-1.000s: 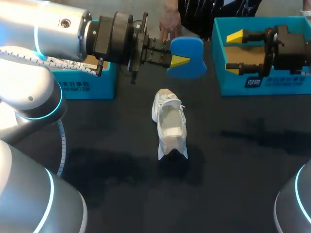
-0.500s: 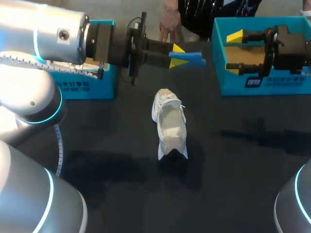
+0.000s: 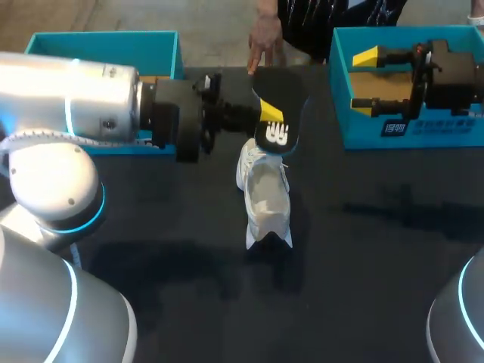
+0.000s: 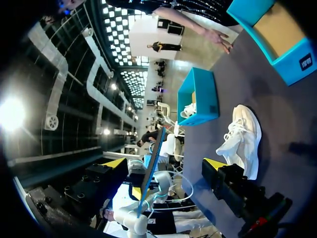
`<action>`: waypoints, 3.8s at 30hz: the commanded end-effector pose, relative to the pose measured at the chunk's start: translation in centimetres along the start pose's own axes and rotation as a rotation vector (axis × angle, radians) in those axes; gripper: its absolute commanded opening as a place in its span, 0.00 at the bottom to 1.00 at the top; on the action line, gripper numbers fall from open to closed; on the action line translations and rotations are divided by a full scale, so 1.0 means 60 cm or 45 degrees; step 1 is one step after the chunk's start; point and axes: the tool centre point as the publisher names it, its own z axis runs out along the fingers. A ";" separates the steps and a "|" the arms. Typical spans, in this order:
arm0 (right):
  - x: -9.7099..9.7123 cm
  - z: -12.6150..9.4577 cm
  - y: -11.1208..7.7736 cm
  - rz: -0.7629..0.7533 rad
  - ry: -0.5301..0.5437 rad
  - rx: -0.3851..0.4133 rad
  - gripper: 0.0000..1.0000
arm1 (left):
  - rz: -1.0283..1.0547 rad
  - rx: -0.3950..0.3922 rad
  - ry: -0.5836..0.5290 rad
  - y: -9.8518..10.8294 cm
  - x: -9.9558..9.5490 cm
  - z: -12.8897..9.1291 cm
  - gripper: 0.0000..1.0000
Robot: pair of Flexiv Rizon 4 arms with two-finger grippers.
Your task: Take the shoe out of the shoebox, open the shoe tongue, remove and reinsert the insole, then place the shoe into the shoebox
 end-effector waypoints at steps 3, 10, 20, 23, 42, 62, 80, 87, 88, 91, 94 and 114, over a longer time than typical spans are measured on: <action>0.000 0.002 0.001 0.000 -0.001 -0.001 1.00 | 0.280 -0.077 -0.091 -0.001 0.026 0.004 0.00; 0.005 0.017 0.003 0.005 -0.002 0.042 1.00 | 0.324 -0.109 -0.125 0.019 0.042 0.020 0.00; 0.013 0.050 -0.005 0.013 0.012 0.092 1.00 | 0.281 -0.140 -0.152 0.048 0.046 0.046 0.00; 0.015 0.058 -0.011 0.017 -0.003 0.107 1.00 | 0.282 -0.143 -0.156 0.053 0.045 0.051 0.00; 0.030 0.097 -0.043 0.020 -0.003 0.137 0.85 | 0.317 -0.127 -0.185 0.095 0.028 0.087 0.00; 0.022 0.109 -0.039 0.016 0.015 0.126 0.00 | 0.316 -0.109 -0.212 0.086 0.024 0.105 0.00; 0.003 0.100 -0.029 0.035 -0.008 0.118 0.00 | 0.332 -0.092 -0.111 0.083 0.024 0.068 1.00; -0.006 0.095 -0.026 0.051 -0.015 0.114 0.00 | 0.306 -0.070 0.034 0.092 0.030 0.030 1.00; -0.007 0.095 -0.027 0.053 -0.015 0.115 0.00 | 0.305 -0.066 0.049 0.094 0.030 0.026 1.00; -0.011 0.096 -0.027 0.060 -0.017 0.120 0.00 | 0.296 -0.061 0.128 0.098 0.030 0.014 1.00; -0.015 0.098 -0.029 0.065 -0.018 0.125 0.00 | 0.282 -0.041 0.214 0.104 0.027 0.004 1.00; -0.036 0.110 -0.039 0.087 -0.040 0.158 0.00 | 0.125 0.030 0.783 0.131 -0.029 -0.017 1.00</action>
